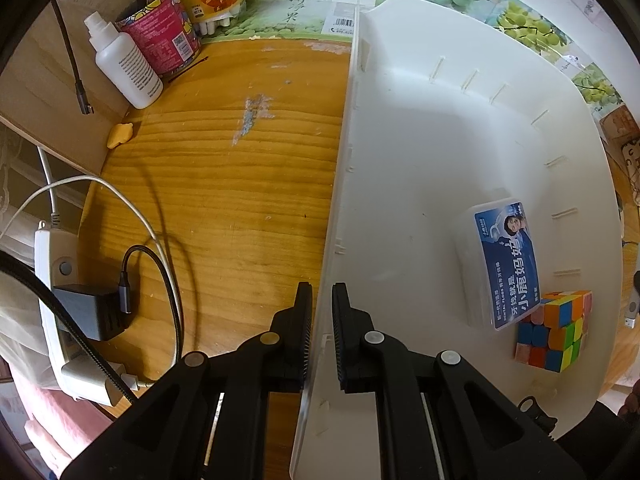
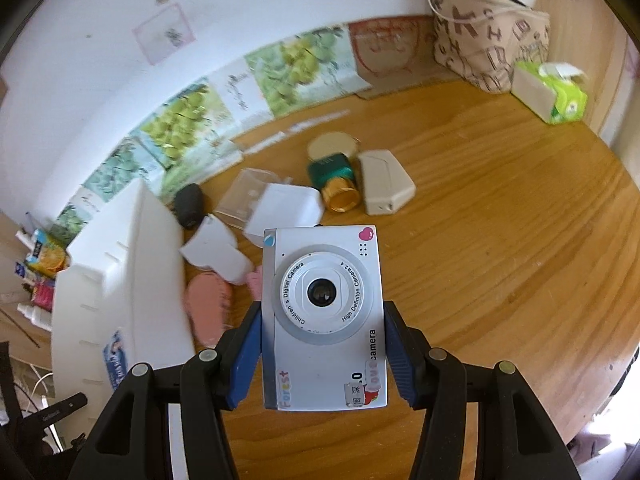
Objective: Organize rigid objects
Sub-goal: 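Lift the white lens toy and carry it toward the tray with the right gripper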
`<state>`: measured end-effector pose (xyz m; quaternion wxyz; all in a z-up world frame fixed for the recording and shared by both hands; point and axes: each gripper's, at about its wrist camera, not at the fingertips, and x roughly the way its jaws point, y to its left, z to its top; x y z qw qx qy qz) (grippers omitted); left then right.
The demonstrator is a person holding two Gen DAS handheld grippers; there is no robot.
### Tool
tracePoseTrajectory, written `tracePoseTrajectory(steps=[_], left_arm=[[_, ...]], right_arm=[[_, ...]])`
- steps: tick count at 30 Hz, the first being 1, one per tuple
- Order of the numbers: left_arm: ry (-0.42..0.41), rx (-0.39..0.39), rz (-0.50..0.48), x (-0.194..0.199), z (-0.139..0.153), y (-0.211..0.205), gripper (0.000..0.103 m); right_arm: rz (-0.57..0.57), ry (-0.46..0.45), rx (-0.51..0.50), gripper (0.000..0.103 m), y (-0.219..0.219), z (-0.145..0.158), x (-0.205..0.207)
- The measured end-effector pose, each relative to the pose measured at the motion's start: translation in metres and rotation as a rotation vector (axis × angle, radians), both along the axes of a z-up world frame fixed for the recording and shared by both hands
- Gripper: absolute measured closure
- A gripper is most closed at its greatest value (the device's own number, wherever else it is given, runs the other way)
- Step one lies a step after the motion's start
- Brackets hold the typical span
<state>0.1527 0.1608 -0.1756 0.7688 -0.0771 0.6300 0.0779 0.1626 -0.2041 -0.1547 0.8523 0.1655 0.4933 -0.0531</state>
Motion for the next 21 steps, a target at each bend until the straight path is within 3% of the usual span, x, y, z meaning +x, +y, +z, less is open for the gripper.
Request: tracePoseTrajectory(steps=[12,21], left_arm=[[-0.002,-0.002,-0.002,-0.001,0.001,0.0,0.093],[-0.003,-0.003,-0.001,-0.001,0.001,-0.001,0.093]], right_arm=[[0.146,-0.21,0.016,0.046,0.03,0.034,-0.011],[0.328,-0.345,0.008,0.046,0.066,0.056,-0.019]])
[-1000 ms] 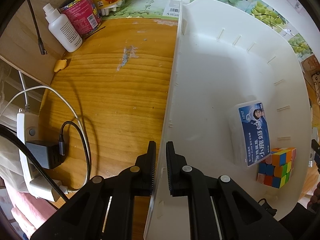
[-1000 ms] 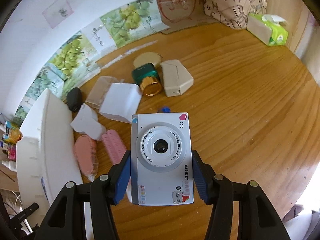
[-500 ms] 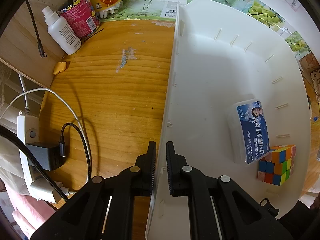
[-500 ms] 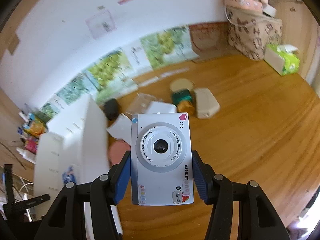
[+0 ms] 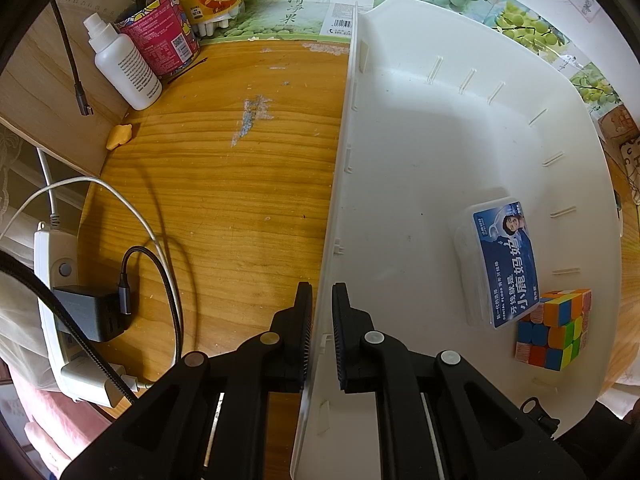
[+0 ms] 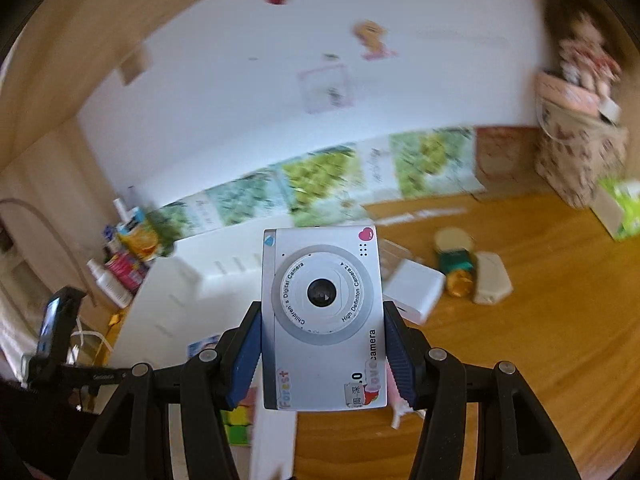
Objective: Organize rigid objects
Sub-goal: 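Lift the white lens toy and carry it toward the tray with the right gripper, then lower the white lens toy into the tray and open the right gripper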
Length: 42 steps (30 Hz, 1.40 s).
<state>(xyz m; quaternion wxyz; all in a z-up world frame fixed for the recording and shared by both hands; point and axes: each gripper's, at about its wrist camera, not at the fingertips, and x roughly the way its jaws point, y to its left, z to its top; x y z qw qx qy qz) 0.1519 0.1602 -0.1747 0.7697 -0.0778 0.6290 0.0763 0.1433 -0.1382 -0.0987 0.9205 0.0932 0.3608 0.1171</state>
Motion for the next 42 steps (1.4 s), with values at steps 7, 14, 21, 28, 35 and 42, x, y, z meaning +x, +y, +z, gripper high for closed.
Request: tracePoseTrajectory(steps=[7,14,21,28,35,42], left_arm=[[-0.002,-0.004,0.001,0.001,0.0,0.001,0.093],[-0.003,-0.006,0.001,0.001,0.0,0.001,0.093],[-0.005,-0.008,0.0,0.001,0.0,0.001,0.093],[-0.005,-0.01,0.001,0.002,0.0,0.001,0.093],[0.001,-0.024,0.005,0.003,-0.001,0.002,0.093],[-0.002,-0.029,0.005,0.003,-0.001,0.002,0.093]], right_arm=[[0.158,-0.062,-0.033,0.046,0.034,0.011,-0.009],[0.294,-0.069,-0.047,0.046,0.064,0.012,-0.016],[0.39,-0.054,-0.062,0.046,0.084,0.008,-0.017],[0.478,-0.013,-0.07,0.046,0.102,0.001,-0.016],[0.555,0.036,-0.079,0.046,0.12,-0.008,-0.015],[0.616,0.097,-0.086,0.046,0.135,-0.018,-0.016]])
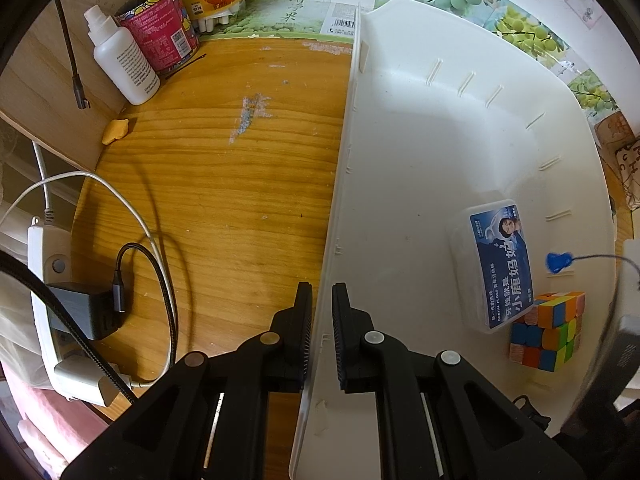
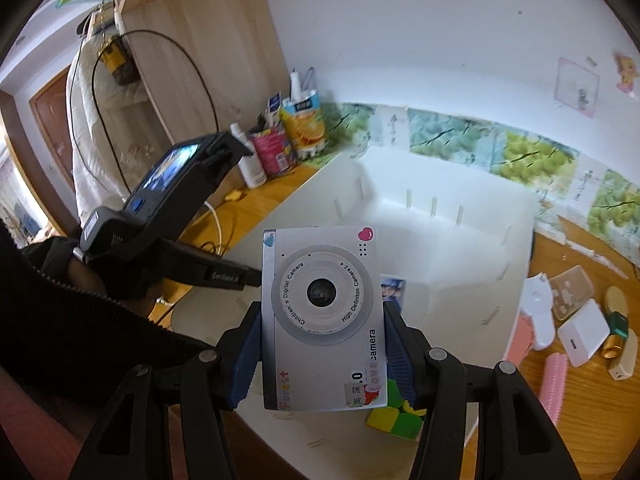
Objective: Organize rigid objects
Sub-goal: 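Lower the white lens toy into the tray and open the right gripper, then withdraw the right gripper and reach toward the pink hair roller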
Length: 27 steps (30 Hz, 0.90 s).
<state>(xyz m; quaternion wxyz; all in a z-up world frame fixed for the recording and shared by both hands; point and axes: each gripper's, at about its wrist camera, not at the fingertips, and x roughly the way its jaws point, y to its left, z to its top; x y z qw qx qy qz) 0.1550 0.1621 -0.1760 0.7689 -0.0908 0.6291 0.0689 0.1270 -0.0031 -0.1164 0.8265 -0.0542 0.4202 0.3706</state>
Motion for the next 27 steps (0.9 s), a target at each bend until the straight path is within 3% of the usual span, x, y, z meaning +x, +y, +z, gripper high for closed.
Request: tracePoseTrajectory(steps=[9,27], left_arm=[[-0.005,-0.004,-0.004,0.0,-0.001,0.001,0.093],[0.001,0.009,-0.025,0.002,-0.003,0.0,0.093]], right_arm=[[-0.006,0.052,-0.027,0.042,0.004,-0.009,0.003],[-0.19,-0.073,0.022,0.036,-0.027,0.008,0.005]])
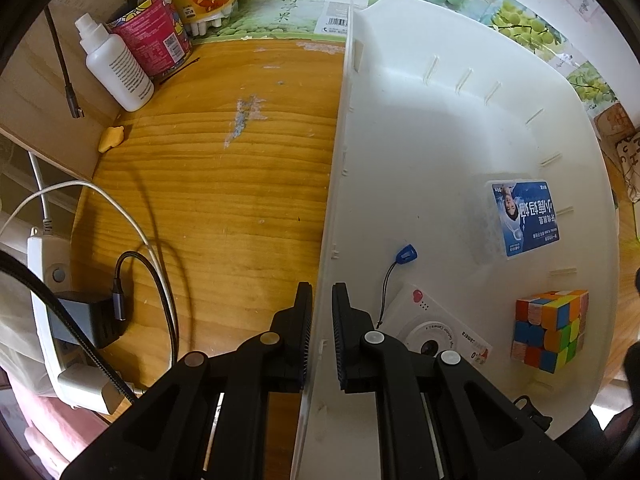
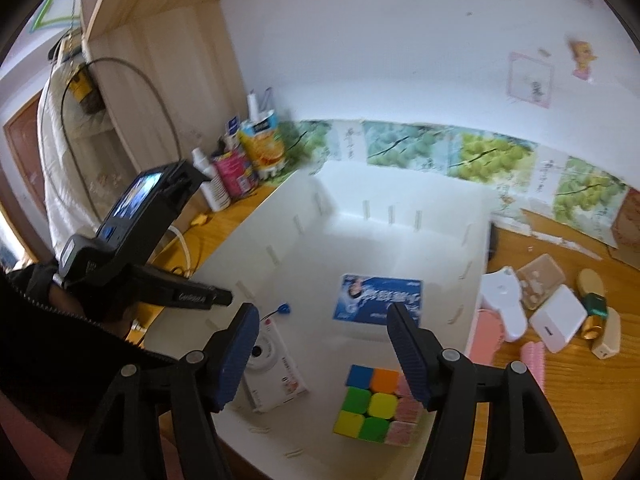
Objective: Organize rigid objects
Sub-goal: 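Withdraw the right gripper and reach toward the pink hair roller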
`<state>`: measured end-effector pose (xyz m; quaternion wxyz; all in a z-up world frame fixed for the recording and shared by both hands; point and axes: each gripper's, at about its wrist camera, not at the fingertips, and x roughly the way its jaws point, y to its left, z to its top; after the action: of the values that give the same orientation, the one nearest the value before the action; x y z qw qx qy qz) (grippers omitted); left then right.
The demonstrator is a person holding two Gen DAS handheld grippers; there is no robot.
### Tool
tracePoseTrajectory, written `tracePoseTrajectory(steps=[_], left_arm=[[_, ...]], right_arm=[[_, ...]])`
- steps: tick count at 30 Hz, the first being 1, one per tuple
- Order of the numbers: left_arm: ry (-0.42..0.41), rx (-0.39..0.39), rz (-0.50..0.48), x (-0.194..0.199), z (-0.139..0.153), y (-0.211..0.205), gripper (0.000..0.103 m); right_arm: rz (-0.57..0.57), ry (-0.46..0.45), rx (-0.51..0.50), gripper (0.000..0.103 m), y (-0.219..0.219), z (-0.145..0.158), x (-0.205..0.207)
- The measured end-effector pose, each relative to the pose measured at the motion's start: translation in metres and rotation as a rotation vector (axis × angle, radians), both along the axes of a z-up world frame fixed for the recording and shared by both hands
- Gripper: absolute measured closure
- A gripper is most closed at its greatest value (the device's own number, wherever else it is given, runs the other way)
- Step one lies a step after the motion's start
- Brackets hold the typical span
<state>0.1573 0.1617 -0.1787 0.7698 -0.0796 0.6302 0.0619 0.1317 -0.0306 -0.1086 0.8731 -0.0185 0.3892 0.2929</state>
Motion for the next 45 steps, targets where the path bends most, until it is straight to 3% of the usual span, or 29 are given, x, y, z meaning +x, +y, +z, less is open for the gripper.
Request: tracePoseTrajectory(steps=[13,23,28,41,45], left_arm=[[0.002,-0.003,-0.008,0.002,-0.002,0.002,0.094],[-0.005,0.012,0.067,0.001,0.002,0.002,0.094],[0.005,0.011,0.111,0.002,0.002,0.003,0.092],[0.027,-0.004,0.196,0.004,0.0,0.008,0.089],[0.029,0.001,0.237,0.004,-0.001,0.009,0.087]], right_arm=[[-0.199,-0.052,0.051,0.031,-0.056,0.006,-0.001],[-0.283,0.021,0.078,0.025,-0.103,-0.009,0.007],[-0.302,0.096,-0.012,0.025,-0.115,-0.025,0.016],[-0.172,0.268,-0.202,0.025,-0.133,-0.065,0.029],[-0.116,0.334,-0.244,0.032,-0.136,-0.079,0.038]])
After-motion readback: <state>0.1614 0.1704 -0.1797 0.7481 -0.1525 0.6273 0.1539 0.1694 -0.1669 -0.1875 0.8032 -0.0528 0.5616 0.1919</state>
